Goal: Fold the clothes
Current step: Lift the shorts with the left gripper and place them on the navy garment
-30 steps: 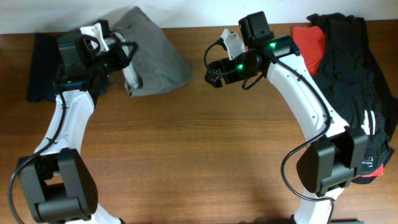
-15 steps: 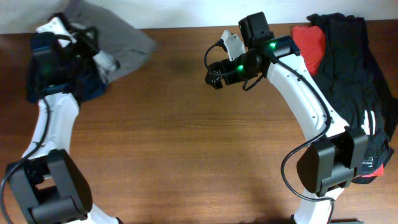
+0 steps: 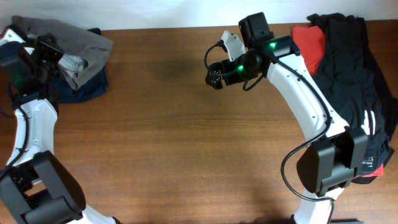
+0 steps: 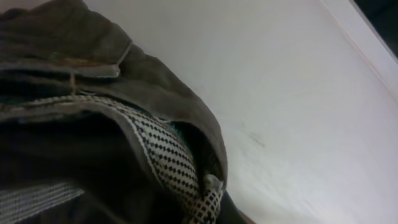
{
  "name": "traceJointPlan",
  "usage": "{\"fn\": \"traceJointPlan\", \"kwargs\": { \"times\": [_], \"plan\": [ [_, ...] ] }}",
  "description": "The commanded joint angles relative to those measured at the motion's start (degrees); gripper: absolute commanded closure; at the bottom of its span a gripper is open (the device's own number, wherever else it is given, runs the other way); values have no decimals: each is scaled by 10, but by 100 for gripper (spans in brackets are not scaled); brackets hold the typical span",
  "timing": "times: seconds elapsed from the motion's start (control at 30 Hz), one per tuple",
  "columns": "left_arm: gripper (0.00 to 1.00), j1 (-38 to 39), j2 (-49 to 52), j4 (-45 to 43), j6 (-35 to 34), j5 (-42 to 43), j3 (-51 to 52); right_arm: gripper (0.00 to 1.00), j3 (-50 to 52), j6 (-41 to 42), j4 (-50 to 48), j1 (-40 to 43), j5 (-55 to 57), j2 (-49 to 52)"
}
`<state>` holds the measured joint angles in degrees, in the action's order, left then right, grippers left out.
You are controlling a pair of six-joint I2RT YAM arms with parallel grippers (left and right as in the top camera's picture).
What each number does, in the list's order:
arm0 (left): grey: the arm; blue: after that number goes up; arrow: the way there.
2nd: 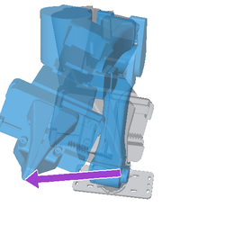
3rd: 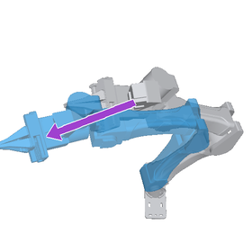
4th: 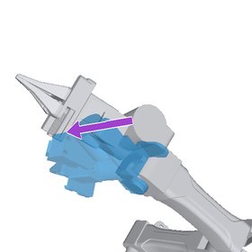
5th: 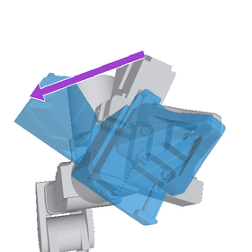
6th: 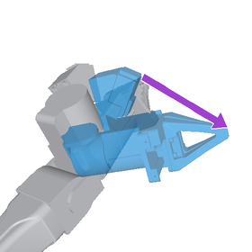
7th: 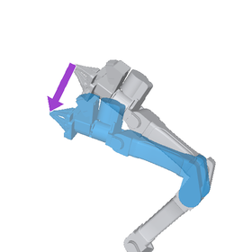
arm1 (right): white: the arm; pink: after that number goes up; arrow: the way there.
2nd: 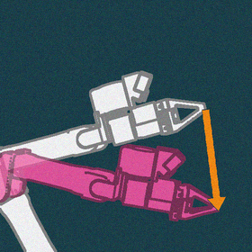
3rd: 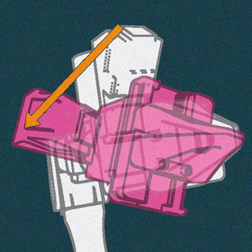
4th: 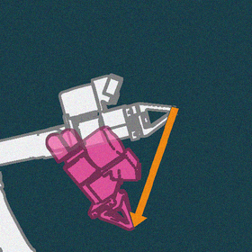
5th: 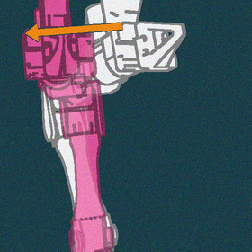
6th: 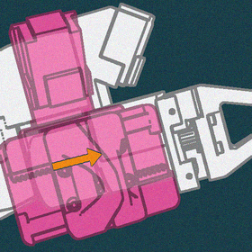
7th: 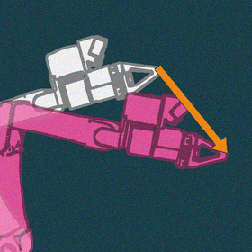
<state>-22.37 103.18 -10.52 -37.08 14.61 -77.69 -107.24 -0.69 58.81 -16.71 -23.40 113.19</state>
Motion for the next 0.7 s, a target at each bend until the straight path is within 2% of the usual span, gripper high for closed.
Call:
{"fn": "traceJointPlan", "kwargs": {
  "times": [0.0, 0.27, 0.43, 0.53, 0.67],
  "plan": [
    [99, 1, -18, -19, -26, -56, -17, 1, -4, -3, 8, -2, -3, -5],
    [99, -8, 41, -105, -70, -68, -17, 1, -4, -3, 19, -2, -3, -5],
    [99, -17, 95, -144, -73, -40, -17, 1, -4, -3, 19, -2, -3, -5],
    [99, -26, 121, -107, -72, -17, -17, 1, -4, -3, 19, -2, -3, -5],
    [99, -47, 129, 43, -70, -4, -17, 1, -4, -4, 19, -1, -3, -5]
  ]
}}
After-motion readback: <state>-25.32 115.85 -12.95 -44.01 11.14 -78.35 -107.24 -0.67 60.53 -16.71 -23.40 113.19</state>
